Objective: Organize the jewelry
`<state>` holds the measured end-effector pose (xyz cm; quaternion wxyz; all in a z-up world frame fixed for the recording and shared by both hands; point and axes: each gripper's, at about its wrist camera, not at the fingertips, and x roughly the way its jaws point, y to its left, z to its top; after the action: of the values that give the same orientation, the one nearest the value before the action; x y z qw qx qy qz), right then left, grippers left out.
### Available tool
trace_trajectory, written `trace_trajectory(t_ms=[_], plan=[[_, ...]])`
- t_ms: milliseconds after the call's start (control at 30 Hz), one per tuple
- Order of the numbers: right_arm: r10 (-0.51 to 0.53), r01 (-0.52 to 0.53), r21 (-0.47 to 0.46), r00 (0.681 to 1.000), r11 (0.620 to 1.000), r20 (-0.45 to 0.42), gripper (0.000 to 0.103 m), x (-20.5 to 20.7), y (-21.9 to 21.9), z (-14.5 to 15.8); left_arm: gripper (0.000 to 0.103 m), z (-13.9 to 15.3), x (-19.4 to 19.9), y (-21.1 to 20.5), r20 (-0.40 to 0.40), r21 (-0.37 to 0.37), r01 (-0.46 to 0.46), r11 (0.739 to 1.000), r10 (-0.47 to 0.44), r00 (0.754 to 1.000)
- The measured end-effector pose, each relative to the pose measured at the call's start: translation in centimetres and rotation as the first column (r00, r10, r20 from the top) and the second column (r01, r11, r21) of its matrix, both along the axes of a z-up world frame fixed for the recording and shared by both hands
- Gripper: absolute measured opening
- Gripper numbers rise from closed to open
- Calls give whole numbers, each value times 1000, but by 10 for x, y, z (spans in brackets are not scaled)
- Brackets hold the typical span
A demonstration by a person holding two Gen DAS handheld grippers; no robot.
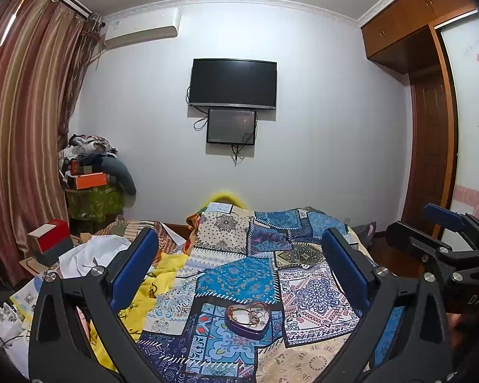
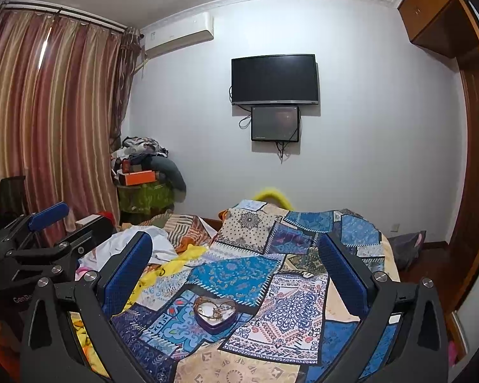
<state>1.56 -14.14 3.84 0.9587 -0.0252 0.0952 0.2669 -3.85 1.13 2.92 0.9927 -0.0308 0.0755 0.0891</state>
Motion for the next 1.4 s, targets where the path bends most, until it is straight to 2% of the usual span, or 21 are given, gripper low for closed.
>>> trace_trajectory(t_ms=[600,1400], plan=[[1,-1,2,1000,1000,-14,103,1,0,1,102,-6,5,-8,-13,17,26,1000,-26,1000],[-14,14,15,1000,1000,-22,103,1,-7,1,102,-5,11,-2,-25,-11,33,999,-34,999]])
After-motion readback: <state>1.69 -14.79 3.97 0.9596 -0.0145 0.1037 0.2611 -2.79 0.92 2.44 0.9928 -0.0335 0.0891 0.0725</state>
